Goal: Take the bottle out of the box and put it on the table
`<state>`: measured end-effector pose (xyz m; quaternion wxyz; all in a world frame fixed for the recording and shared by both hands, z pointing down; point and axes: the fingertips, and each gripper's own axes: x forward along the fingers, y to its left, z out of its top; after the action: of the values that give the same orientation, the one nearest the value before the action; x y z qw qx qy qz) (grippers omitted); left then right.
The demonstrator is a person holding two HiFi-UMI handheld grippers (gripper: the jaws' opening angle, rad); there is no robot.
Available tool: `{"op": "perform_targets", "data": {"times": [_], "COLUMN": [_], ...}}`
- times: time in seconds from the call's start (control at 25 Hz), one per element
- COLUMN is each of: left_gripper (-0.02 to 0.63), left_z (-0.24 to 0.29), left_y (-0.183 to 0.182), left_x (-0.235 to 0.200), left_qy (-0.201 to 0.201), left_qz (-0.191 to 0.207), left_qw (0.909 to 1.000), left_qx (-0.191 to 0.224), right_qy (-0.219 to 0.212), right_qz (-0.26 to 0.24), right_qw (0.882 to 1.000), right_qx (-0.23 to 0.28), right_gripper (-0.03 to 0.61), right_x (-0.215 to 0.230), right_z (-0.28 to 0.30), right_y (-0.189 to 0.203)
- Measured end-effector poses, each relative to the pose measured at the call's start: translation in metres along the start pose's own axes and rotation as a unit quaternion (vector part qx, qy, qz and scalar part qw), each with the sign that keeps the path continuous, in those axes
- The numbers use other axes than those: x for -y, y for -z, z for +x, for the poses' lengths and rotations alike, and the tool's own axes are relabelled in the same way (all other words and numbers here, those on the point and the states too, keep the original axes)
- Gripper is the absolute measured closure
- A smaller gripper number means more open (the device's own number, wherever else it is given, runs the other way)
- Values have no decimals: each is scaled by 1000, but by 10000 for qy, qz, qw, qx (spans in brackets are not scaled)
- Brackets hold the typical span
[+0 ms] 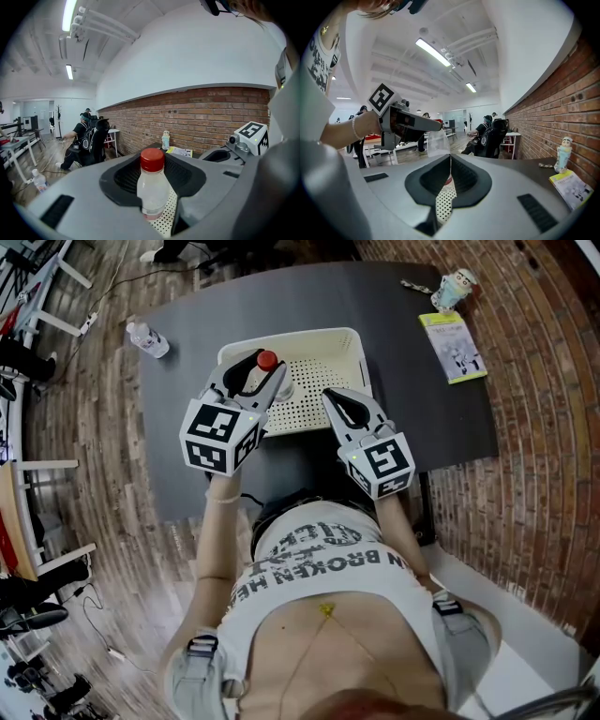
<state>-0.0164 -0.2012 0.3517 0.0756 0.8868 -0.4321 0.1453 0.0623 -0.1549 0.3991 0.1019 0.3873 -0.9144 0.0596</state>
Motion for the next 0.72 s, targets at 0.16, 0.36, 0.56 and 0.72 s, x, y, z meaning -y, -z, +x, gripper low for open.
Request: {"op": "perform_targets", "data": {"times": [0.16, 0.36, 0.56, 0.72], "left_gripper": [456, 456, 456, 456], "left_z": [-9, -31, -64, -94], "left_y": [4, 4, 3, 6], "left_x": [-7, -29, -61, -90], "left_qy": [-60, -262, -605, -864], "left_qz": [-53, -152, -173, -211], "left_qw": [10000, 9995, 9978, 9956], "left_qx": [1, 94, 216, 306], "right_qy": [20, 32, 48, 80], "right_qz": [-10, -26, -57, -89], "right_qw": [10000, 10000, 10000, 9999], "right_qx": [7, -20, -51, -64], "right_gripper": [569, 569, 569, 569], "right_x": [-5, -14, -27, -42], "right_z": [3, 8, 17, 27], "right_y": [-1, -2, -3, -3]}}
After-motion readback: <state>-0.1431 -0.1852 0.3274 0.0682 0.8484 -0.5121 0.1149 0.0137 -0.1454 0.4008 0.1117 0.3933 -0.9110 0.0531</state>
